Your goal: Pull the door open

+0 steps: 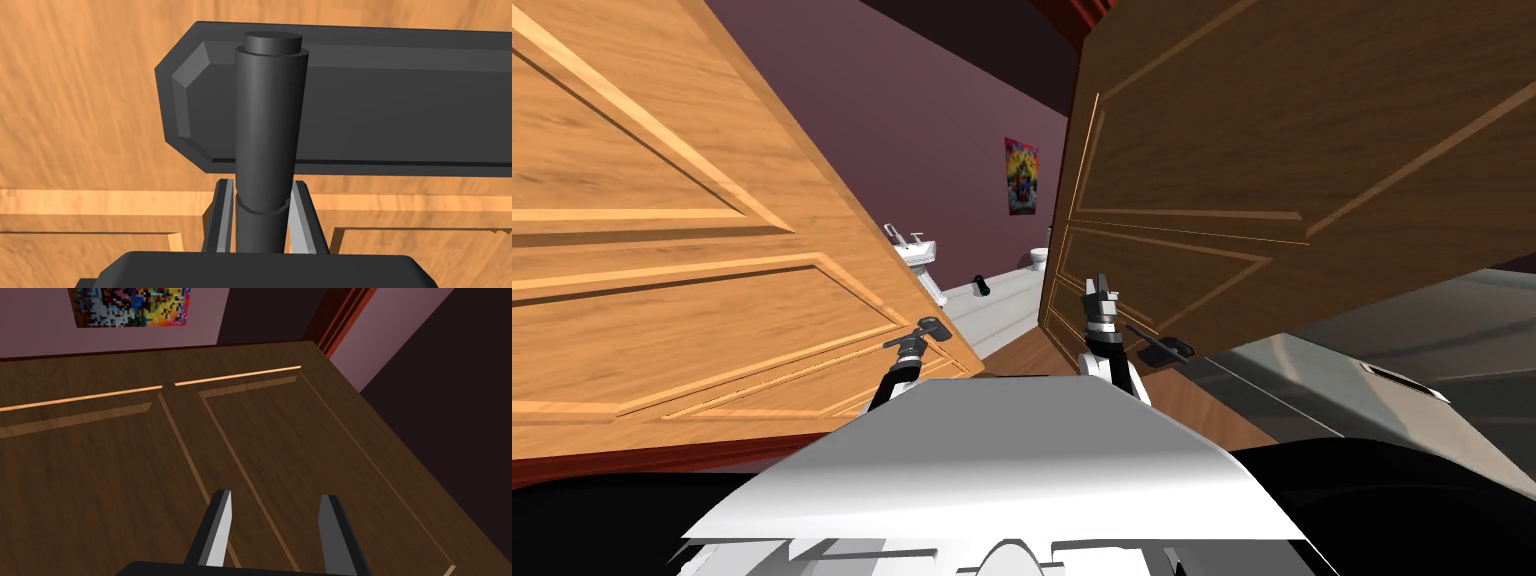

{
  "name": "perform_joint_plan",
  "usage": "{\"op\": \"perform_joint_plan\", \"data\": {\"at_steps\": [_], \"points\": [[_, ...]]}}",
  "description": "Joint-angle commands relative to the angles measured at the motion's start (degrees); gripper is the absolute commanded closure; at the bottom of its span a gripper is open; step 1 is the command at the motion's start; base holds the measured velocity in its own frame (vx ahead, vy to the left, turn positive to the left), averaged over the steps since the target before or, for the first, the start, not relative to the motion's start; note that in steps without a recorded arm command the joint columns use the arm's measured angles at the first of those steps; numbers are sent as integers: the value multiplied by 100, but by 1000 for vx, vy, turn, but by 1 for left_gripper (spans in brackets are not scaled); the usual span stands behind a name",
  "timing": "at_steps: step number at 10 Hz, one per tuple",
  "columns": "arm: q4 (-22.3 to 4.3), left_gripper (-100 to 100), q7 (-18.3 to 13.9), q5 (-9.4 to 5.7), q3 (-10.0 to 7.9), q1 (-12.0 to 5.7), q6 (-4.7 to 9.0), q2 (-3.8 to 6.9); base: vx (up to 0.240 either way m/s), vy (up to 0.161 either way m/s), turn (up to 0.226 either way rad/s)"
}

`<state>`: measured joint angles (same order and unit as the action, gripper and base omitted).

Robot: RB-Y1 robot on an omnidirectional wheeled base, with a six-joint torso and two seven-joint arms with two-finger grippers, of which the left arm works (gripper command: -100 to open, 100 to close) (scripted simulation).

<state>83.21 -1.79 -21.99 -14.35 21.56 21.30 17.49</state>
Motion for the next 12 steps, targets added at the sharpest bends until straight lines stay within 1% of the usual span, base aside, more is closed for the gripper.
{"op": "perform_joint_plan", "data": {"at_steps": [1,4,5,6,7,9,10,12], "points": [[-2,100,-80,-4,95,63,74,89,-234,12,-168],[23,100,-215,-15,260,162,168,251,-233,22,-142],[29,100,-244,-18,296,183,189,286,-210,34,-110],[17,100,-219,-12,297,160,157,247,-86,13,-50],[44,100,-291,-16,408,252,235,331,-180,7,-124],[77,100,-357,-24,487,337,317,422,-254,0,-158],[104,100,-411,-31,553,407,385,498,-251,18,-137],[146,100,-496,-42,656,517,491,616,-270,14,-143]]}}
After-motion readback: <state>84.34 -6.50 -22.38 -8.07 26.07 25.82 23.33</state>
